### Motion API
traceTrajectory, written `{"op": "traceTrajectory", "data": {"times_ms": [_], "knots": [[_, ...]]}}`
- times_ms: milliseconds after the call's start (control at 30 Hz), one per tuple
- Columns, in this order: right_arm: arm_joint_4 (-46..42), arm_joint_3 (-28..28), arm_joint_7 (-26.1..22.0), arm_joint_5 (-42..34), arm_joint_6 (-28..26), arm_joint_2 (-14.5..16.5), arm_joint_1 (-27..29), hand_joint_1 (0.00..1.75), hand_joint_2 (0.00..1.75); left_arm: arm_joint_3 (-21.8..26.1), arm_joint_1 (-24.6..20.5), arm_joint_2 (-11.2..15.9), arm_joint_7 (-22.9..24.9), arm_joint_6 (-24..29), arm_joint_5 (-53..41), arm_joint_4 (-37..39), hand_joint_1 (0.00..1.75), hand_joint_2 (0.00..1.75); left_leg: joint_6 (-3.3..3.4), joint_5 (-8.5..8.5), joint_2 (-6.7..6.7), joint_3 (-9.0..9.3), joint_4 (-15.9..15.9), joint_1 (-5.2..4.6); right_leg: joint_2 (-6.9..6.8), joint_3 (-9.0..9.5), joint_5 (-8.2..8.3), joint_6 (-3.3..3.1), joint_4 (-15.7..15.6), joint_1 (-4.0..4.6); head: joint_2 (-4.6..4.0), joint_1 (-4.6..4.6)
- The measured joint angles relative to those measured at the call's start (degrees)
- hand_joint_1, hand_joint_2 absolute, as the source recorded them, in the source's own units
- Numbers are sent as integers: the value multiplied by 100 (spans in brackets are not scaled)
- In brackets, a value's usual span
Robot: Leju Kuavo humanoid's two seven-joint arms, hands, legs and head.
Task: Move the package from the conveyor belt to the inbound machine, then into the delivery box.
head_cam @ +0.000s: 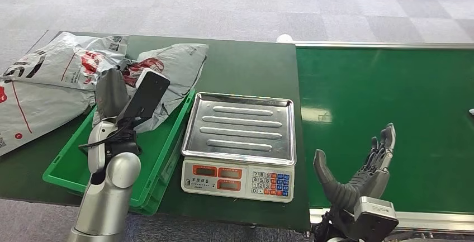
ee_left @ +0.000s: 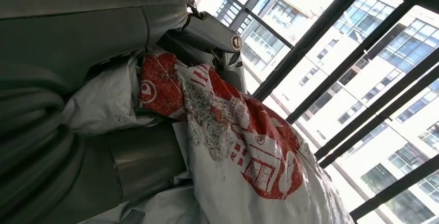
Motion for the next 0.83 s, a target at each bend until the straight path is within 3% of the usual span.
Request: {"op": "traceTrajectory", "data": {"times_ms": [300, 333, 433, 467, 633, 833], "knots": [[0, -5, 3, 1, -1, 0, 3, 0, 175, 92, 47, 73, -14, 16, -9, -198, 175, 175, 0, 0, 0, -3, 1, -2, 1, -1, 1, 1, -1, -2, 0, 0], [0, -7, 4, 3, -1, 0, 8, 0, 175, 114, 48, 85, -7, 36, 1, -208, 158, 175, 0, 0, 0, -3, 1, -2, 1, -1, 1, 1, -1, -1, 0, 0], [0, -31, 21, 19, -4, 0, 60, 0, 175, 296, 49, 216, 10, 151, 152, -224, 27, 175, -1, -1, 1, -2, 0, -2, 5, -3, 1, 0, 0, 4, 0, 0], [0, -43, 33, 28, -6, 0, 92, 0, 175, 396, 48, 295, 18, 183, 226, -214, 0, 175, -1, -1, 3, 0, 0, -2, 7, -4, 0, -1, 0, 7, 0, 0], [-3, -107, 93, 64, 21, -10, 284, 0, 175, 940, 115, 640, -65, 229, 382, 86, 0, 175, -11, 3, 7, 1, -3, 1, 10, -5, -3, -8, 1, 16, 0, 0], [-4, -136, 132, 42, 65, -52, 377, 0, 175, 1237, 313, 707, 37, 92, 169, 234, 0, 175, -11, 3, 5, -2, -3, 8, 8, -6, -3, -7, 1, 8, 0, 0]]}}
